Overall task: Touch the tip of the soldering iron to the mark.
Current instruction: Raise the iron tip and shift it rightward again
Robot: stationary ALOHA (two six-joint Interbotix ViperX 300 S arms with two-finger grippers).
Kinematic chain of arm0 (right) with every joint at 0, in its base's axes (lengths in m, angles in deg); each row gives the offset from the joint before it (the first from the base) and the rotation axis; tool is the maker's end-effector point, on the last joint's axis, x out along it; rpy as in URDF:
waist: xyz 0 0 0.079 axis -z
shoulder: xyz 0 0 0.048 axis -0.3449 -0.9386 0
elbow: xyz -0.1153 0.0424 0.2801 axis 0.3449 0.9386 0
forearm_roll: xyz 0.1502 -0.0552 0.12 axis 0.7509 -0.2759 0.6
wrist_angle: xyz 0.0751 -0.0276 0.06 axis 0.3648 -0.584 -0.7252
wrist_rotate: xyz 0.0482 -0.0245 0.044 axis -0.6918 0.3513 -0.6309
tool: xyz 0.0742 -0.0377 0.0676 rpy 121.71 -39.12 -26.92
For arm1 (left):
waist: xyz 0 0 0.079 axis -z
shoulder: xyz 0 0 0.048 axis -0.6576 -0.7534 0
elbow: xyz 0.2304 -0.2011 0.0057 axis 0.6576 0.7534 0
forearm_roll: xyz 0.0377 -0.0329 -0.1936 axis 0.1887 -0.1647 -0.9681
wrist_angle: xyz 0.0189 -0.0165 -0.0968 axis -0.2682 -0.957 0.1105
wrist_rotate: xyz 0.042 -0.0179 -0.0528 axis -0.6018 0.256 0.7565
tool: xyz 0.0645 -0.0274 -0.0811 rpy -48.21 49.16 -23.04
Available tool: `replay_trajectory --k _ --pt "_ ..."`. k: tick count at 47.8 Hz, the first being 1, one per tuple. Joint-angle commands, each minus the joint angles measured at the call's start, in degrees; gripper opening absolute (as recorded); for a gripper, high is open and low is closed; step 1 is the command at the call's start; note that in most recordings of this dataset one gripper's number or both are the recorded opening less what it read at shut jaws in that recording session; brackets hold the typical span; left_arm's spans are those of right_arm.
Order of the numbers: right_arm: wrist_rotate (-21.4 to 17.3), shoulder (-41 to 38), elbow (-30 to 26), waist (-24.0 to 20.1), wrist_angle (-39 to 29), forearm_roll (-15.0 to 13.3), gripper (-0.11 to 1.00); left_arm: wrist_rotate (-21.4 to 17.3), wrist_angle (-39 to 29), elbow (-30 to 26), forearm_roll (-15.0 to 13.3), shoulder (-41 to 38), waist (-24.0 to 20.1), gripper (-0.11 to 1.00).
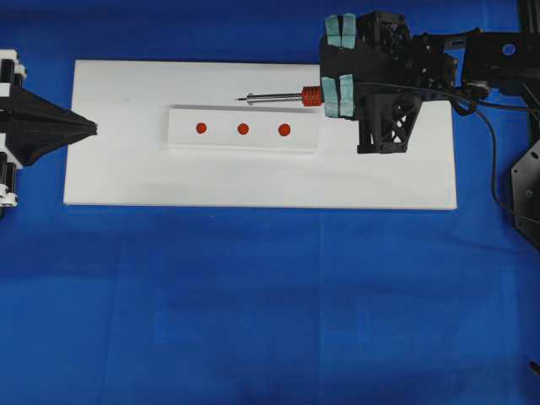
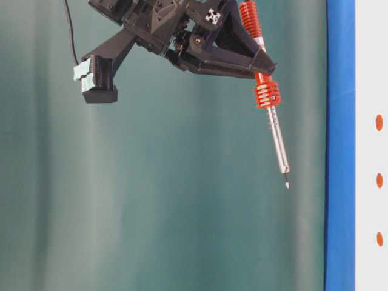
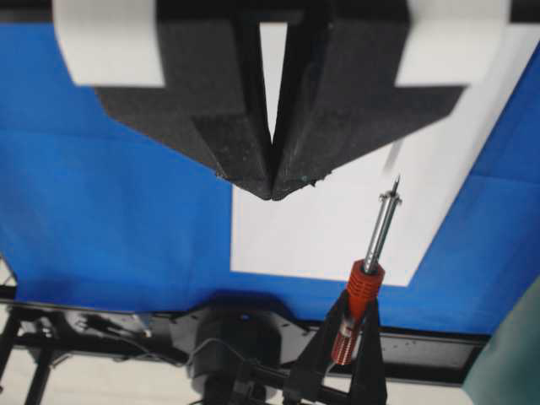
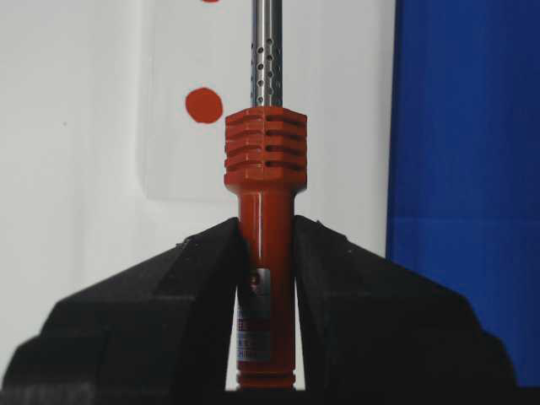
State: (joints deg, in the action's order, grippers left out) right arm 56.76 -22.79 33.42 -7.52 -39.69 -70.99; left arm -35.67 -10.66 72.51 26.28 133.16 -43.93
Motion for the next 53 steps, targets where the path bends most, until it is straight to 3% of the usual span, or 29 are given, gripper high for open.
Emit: replay_trajectory --k 1,22,53 --pt "-0.1 2.5 0.2 0.6 -0.1 -0.2 0.06 0.1 0.7 -0.5 0.0 -0.2 -0.1 0.0" --pt "-0.3 13.9 9.4 2.3 -1.1 -0.2 0.06 0.1 0.6 -0.5 0.0 -0.2 -0.1 0.0" --pt "-0.3 13.5 10.2 2.2 -0.9 -0.1 0.06 0.1 0.7 -0.5 0.0 -0.2 -0.1 0.0"
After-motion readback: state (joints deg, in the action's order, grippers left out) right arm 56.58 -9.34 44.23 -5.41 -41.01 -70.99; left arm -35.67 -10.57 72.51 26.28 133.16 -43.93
